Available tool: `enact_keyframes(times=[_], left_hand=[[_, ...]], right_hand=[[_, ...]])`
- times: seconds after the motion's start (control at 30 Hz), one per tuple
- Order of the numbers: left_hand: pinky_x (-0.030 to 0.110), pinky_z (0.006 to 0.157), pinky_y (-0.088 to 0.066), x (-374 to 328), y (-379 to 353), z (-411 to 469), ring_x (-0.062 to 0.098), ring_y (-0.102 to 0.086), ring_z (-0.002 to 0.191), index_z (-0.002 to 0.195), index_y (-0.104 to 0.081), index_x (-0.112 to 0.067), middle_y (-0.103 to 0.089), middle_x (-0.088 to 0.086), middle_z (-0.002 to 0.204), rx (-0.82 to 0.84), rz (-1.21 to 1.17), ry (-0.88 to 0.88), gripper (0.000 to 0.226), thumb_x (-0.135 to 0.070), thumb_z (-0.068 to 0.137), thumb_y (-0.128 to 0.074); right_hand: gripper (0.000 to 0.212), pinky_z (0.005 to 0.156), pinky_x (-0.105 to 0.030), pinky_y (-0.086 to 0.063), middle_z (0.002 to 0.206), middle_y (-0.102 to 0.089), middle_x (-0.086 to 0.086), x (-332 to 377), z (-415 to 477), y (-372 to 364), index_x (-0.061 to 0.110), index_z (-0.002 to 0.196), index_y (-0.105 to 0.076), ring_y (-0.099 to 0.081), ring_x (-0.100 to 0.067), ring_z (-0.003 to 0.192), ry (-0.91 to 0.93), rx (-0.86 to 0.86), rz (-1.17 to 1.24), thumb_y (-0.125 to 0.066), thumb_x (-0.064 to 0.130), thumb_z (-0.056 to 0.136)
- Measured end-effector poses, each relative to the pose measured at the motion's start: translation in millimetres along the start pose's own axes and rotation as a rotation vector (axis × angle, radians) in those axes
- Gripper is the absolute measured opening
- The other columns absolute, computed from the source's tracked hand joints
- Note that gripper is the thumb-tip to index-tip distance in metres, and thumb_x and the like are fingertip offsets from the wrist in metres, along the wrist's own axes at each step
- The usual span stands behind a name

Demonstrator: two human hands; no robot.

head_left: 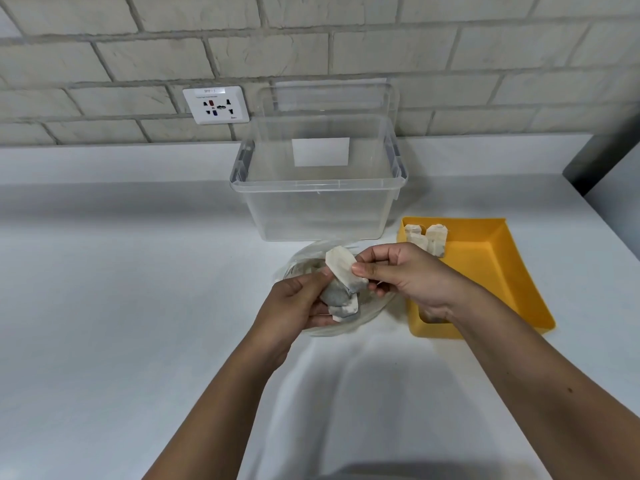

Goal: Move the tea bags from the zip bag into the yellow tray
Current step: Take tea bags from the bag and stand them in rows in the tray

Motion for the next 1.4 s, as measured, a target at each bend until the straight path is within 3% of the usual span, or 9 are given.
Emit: enact_keyframes(times=[0.13,0.4,0.53,0.63,0.77,0.87,1.03,1.17,1.4], left_hand=[[0.023,0.067,-0.059,3.7,0.5,1.2,0.017,-0.074,0.074,0.094,-0.076,-0.009,-0.078,0.009,0.087,-0.043,0.056,-0.006,0.022,-0.023,0.099,-0.059],[0.042,0.091,-0.059,3.7,0.0,5.6,0.036,-0.072,0.099,0.107,-0.074,-0.008,-0.078,0.013,0.098,-0.163,-0.063,-0.007,0.032,-0.029,0.103,-0.051],[0.037,0.081,-0.062,1.8,1.4,5.7,0.029,-0.076,0.087,0.103,-0.075,-0.008,-0.078,0.014,0.093,-0.18,-0.066,-0.008,0.037,-0.038,0.101,-0.054],[0.025,0.066,-0.06,-0.7,7.7,8.2,0.021,-0.075,0.077,0.095,-0.078,-0.009,-0.078,0.011,0.084,-0.272,0.025,-0.086,0.022,-0.026,0.097,-0.062],[0.03,0.071,-0.061,-7.1,32.1,14.0,0.022,-0.074,0.078,0.086,-0.077,-0.02,-0.078,0.005,0.079,-0.412,0.15,-0.207,0.016,-0.021,0.095,-0.064],[0.023,0.069,-0.06,-10.6,43.6,13.7,0.017,-0.074,0.076,0.088,-0.076,-0.021,-0.078,0.002,0.08,-0.421,0.113,-0.209,0.017,-0.02,0.097,-0.062],[0.026,0.073,-0.06,-7.6,46.0,17.0,0.015,-0.075,0.075,0.088,-0.076,-0.018,-0.078,0.003,0.081,-0.413,0.117,-0.185,0.019,-0.02,0.098,-0.06],[0.028,0.074,-0.06,-6.6,45.3,19.1,0.017,-0.075,0.077,0.089,-0.076,-0.016,-0.078,0.005,0.082,-0.41,0.131,-0.177,0.018,-0.02,0.098,-0.06],[0.029,0.075,-0.06,-11.2,50.7,16.3,0.018,-0.075,0.078,0.089,-0.076,-0.016,-0.078,0.005,0.084,-0.416,0.078,-0.179,0.022,-0.02,0.099,-0.058]], right_hand=[[0.015,0.057,-0.019,-0.051,0.073,-0.067,0.0,-1.5,1.3,-0.7,0.005,0.097,-0.071,-0.057,-0.009,0.061,0.02,-0.084,0.045,-0.073,0.011,0.084],[0.009,0.051,-0.023,-0.051,0.066,-0.063,-0.001,-14.4,3.4,-24.0,0.008,0.085,-0.067,-0.055,-0.011,0.053,0.034,-0.227,0.072,-0.075,0.012,0.083],[0.012,0.052,-0.026,-0.052,0.066,-0.064,0.0,-17.4,10.5,-32.3,0.01,0.082,-0.066,-0.056,-0.01,0.052,0.069,-0.275,-0.004,-0.077,0.016,0.082],[0.016,0.055,-0.03,-0.055,0.067,-0.064,0.001,-18.0,16.6,-37.7,0.009,0.084,-0.066,-0.058,-0.011,0.053,0.085,-0.274,-0.059,-0.077,0.022,0.082],[0.015,0.055,-0.03,-0.055,0.072,-0.063,-0.003,-21.2,28.6,-32.7,0.009,0.089,-0.065,-0.059,-0.015,0.055,0.078,-0.315,-0.16,-0.072,0.022,0.087],[0.006,0.06,-0.036,-0.057,0.068,-0.065,-0.001,-31.9,37.6,-30.7,0.012,0.09,-0.067,-0.061,-0.019,0.057,0.042,-0.239,-0.299,-0.07,0.016,0.087],[0.013,0.06,-0.014,-0.045,0.065,-0.06,0.015,-39.8,48.6,-49.8,0.017,0.085,-0.073,-0.056,0.002,0.059,0.084,-0.145,-0.567,-0.079,0.027,0.079],[0.017,0.067,-0.025,-0.049,0.06,-0.058,0.015,-44.9,56.9,-62.4,0.019,0.074,-0.069,-0.059,-0.005,0.064,0.094,-0.156,-0.675,-0.08,0.032,0.076],[0.016,0.063,-0.015,-0.044,0.07,-0.066,0.009,-21.9,38.6,-22.2,0.021,0.073,-0.067,-0.056,-0.001,0.061,0.117,-0.176,-0.534,-0.082,0.024,0.075]])
Point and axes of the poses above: each hand's wrist, its own z-axis towards the middle knuckle, its own y-axis out of the back of the hand, x = y × z, the point moved 1 cm from there along z, towards the middle knuckle
